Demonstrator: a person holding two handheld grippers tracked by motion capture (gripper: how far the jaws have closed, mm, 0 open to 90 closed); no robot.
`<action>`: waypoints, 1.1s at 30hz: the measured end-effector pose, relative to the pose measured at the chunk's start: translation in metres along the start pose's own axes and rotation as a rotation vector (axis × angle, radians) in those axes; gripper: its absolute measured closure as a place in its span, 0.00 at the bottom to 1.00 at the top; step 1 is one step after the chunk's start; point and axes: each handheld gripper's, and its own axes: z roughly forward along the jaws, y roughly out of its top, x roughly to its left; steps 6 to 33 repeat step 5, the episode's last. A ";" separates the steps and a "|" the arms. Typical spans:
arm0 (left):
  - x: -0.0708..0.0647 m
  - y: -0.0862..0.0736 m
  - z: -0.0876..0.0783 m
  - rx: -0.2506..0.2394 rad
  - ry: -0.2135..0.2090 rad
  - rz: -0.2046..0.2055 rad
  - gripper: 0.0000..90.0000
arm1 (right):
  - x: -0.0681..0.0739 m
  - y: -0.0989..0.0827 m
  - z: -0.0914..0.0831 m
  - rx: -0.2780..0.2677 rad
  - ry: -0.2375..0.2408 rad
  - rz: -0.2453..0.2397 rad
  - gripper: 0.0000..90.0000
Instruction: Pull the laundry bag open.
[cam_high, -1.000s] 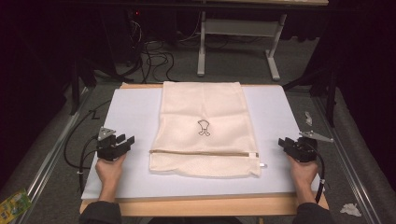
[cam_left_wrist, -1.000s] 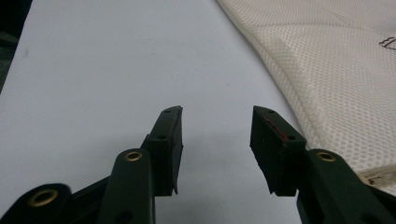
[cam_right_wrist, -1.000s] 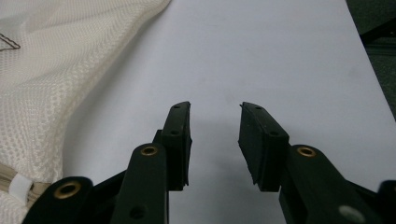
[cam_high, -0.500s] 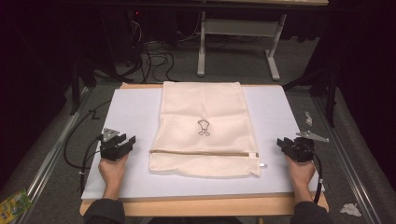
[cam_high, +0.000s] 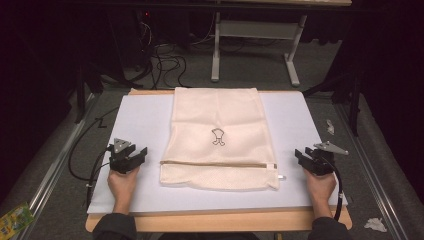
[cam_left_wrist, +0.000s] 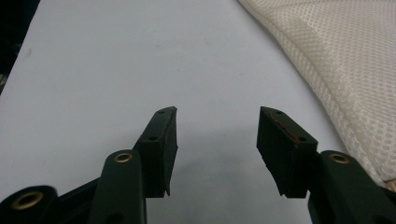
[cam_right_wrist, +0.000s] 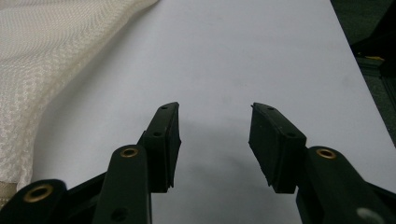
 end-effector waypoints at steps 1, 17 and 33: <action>0.000 0.000 0.000 0.001 -0.001 -0.001 0.54 | 0.001 0.000 0.000 0.003 -0.002 0.008 0.59; 0.000 0.000 0.000 0.001 0.000 0.001 0.53 | 0.000 0.000 0.001 0.008 -0.001 0.003 0.59; 0.000 0.000 0.000 0.001 0.000 0.001 0.53 | 0.000 0.000 0.001 0.008 -0.001 0.003 0.59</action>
